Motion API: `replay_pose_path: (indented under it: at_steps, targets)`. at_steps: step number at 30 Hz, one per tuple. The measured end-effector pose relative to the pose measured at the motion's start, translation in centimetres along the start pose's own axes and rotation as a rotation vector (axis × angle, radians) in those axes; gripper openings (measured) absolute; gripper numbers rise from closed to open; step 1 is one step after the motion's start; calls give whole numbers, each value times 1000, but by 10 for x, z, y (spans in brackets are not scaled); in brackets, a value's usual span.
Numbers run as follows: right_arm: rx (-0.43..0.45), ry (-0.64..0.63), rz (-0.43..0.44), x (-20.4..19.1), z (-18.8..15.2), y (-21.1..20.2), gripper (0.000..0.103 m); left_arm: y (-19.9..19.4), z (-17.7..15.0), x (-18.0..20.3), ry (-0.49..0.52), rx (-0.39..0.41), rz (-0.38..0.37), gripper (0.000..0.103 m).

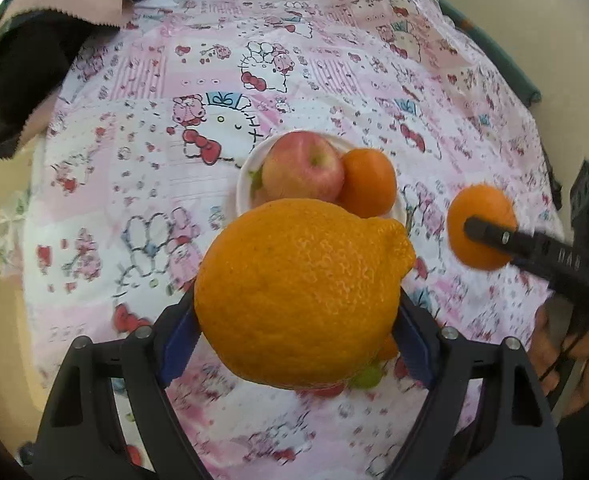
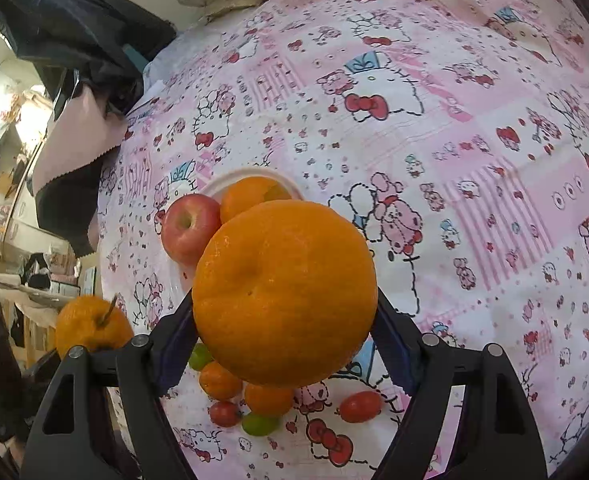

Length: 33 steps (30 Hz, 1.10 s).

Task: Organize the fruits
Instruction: 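Lower the citrus onto the plate with the left gripper while the right gripper sets the orange there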

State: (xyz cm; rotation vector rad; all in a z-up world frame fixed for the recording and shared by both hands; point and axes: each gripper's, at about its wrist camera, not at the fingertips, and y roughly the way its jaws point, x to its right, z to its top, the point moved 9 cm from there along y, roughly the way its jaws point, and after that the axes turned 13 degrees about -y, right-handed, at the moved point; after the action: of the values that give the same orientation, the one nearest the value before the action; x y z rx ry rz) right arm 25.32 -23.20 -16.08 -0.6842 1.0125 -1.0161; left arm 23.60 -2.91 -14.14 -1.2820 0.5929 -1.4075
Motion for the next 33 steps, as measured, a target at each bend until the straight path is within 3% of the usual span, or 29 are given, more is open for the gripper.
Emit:
replay_pose_path:
  at_steps: [7, 11, 16, 23, 28, 33]
  targets:
    - [-36, -36, 18, -11, 1, 21, 82, 27, 17, 0, -113, -6, -88, 82]
    - [-72, -61, 28, -17, -2, 39, 82, 43, 21, -1, -152, -20, -102, 82]
    - [-101, -141, 65, -34, -4, 61, 82, 57, 26, 9, -197, -36, -187, 82]
    - [-117, -196, 81, -48, -8, 78, 82, 78, 28, 10, -233, -62, -208, 84]
    - [-177, -136, 70, -36, -16, 89, 84, 90, 20, 10, -258, -123, -233, 88]
    - [-178, -137, 81, -37, -16, 85, 86, 94, 12, 3, -246, -143, -182, 90]
